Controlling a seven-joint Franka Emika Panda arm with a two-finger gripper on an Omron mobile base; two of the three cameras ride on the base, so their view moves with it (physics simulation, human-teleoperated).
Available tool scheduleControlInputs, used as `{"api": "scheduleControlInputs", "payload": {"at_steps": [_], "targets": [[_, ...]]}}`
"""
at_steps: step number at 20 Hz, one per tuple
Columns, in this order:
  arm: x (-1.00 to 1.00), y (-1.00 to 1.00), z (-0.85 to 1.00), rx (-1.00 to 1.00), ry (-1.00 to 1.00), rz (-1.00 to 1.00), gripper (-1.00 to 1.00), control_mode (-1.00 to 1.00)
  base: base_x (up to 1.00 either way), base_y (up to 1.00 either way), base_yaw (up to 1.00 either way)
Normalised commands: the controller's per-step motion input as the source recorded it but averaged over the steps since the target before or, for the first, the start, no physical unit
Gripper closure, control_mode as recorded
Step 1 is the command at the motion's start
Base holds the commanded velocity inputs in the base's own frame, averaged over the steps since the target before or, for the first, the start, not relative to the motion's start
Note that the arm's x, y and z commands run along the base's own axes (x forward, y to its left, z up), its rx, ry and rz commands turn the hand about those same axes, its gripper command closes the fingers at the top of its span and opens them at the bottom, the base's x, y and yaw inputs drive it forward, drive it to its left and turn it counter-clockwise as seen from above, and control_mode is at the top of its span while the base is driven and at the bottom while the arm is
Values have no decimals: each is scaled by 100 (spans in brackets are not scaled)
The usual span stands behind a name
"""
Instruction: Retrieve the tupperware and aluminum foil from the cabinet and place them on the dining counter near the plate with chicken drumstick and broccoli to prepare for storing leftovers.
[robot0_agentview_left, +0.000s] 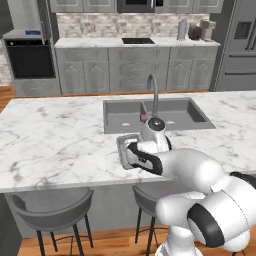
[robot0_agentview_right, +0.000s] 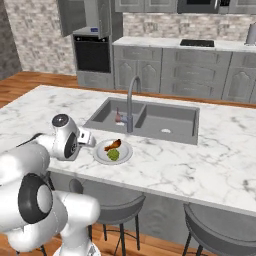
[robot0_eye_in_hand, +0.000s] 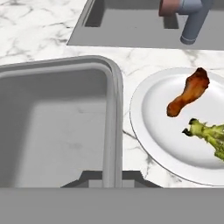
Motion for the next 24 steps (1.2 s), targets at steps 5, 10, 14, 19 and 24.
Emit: {"api": "scheduleControlInputs", "payload": {"at_steps": [5,10,14,19,24], "targets": [[59,0,-42,0,0,-3,100,-100,0,0,0],[72,0,-17,1,0,-3,-100,-100,0,0,0],[63,-13,9,5,0,-7,-100,-100,0,0,0],[17,-14,59,3,0,-3,-100,-100,0,0,0],[-33,-2,99,0,0,0,-100,-100,0,0,0]]}}
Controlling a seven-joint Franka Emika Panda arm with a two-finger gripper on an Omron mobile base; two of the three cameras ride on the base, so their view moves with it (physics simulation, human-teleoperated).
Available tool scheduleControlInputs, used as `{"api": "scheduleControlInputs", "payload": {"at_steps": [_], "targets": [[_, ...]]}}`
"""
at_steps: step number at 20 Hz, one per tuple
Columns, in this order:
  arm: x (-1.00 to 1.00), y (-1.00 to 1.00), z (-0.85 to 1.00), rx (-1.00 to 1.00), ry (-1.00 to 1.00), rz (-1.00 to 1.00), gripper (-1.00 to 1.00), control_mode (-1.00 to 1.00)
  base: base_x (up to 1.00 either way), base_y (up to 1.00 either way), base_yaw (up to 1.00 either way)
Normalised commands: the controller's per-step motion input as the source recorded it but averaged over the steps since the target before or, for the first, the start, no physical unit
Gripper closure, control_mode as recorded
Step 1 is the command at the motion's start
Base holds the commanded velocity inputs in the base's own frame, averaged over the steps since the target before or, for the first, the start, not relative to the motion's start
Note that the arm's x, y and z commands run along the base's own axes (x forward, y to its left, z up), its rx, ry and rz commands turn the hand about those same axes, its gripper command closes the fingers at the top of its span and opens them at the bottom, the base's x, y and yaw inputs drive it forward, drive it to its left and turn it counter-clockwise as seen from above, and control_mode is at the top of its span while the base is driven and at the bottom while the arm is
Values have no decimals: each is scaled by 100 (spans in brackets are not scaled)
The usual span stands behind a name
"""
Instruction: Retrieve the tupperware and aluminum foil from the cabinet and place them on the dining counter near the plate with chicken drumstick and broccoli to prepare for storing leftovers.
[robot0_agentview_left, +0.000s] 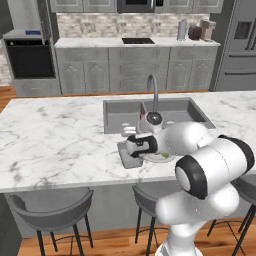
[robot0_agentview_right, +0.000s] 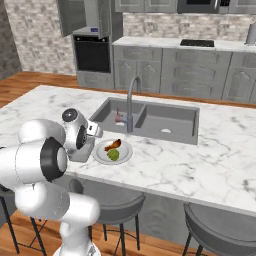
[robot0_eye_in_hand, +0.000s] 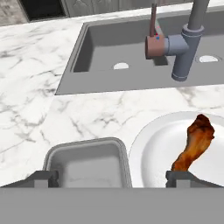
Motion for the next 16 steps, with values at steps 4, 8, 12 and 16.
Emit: {"api": "scheduleControlInputs", "payload": {"at_steps": [4,8,12,16], "targets": [[-44,-10,100,0,0,0,-100,-100,0,0,0],[-79,-33,95,0,2,0,-100,-100,0,0,0],[-100,-42,66,0,0,0,-100,-100,0,0,0],[-100,-21,39,0,0,1,-100,-100,0,0,0]]}}
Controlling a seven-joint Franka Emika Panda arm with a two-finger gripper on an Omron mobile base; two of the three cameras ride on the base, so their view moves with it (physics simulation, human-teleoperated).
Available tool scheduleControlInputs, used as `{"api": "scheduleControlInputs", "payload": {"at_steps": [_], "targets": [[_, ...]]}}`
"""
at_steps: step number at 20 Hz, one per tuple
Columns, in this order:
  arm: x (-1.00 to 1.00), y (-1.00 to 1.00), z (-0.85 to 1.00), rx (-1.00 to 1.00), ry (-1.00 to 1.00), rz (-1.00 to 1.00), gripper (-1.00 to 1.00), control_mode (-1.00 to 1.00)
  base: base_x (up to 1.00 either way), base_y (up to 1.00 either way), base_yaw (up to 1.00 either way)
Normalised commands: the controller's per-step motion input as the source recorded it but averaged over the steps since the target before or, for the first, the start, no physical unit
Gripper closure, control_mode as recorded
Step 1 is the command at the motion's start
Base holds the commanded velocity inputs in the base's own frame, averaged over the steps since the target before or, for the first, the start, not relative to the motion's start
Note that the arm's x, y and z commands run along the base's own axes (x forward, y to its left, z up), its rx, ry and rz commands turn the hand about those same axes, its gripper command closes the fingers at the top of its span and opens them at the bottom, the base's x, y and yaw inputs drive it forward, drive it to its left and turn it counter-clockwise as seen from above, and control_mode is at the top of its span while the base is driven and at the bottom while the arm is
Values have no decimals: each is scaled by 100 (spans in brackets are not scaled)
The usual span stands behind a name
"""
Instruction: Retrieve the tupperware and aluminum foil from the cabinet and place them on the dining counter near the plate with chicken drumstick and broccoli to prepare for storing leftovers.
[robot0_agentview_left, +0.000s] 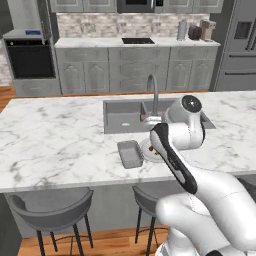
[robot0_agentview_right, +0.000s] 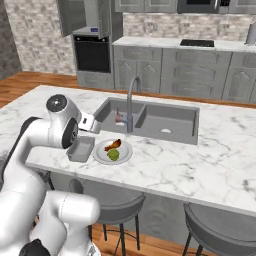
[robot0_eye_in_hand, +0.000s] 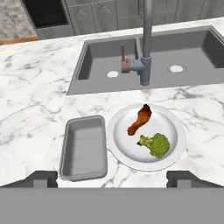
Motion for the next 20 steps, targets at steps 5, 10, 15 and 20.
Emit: {"api": "scheduleControlInputs", "payload": {"at_steps": [5,10,15,20], "targets": [[-99,-19,59,0,0,0,-100,-100,0,0,0],[-80,-4,58,0,4,0,-100,-100,0,0,0],[0,0,0,0,0,0,-100,100,-98,23,5],[0,0,0,0,0,0,-100,100,-66,91,17]]}}
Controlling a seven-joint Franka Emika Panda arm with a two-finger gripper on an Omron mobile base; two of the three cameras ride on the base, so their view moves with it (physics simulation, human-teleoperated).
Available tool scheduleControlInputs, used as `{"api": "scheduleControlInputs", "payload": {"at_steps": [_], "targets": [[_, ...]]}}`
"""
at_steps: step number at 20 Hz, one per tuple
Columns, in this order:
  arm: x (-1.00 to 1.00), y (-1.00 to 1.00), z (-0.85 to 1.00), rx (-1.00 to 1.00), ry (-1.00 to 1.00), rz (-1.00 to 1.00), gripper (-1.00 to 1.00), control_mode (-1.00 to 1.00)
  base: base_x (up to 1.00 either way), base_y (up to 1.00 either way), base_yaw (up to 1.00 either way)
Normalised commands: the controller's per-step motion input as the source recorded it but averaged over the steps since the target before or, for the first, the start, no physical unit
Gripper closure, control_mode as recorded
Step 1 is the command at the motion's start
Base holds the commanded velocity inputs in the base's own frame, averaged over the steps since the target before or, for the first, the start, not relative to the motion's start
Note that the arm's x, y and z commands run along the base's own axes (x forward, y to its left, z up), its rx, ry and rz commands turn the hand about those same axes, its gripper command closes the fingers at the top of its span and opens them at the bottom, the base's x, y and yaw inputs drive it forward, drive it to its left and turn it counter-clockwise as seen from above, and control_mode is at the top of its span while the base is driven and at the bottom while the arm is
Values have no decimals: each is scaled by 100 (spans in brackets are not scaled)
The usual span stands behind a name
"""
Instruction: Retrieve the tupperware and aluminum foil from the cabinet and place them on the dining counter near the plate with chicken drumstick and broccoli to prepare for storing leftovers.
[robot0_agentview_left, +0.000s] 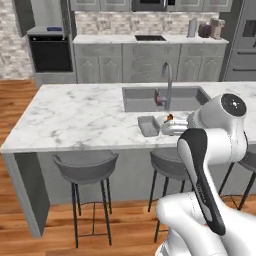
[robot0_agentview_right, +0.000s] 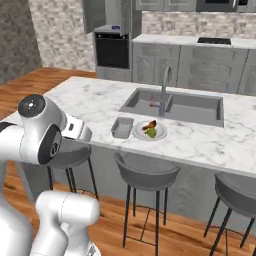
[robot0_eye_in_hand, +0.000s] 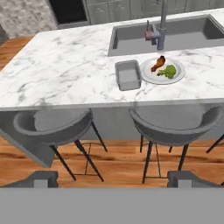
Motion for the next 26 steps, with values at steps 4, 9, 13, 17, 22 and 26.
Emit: {"api": "scheduleControlInputs", "payload": {"at_steps": [4,9,13,17,22,26], "targets": [[0,0,0,0,0,0,-100,100,-9,100,20],[0,0,0,0,0,0,-100,100,7,100,30],[0,0,0,0,0,0,-100,100,18,100,37],[0,0,0,0,0,0,-100,100,30,100,36],[0,0,0,0,0,0,-100,100,64,100,27],[0,0,0,0,0,0,-100,100,97,100,10]]}}
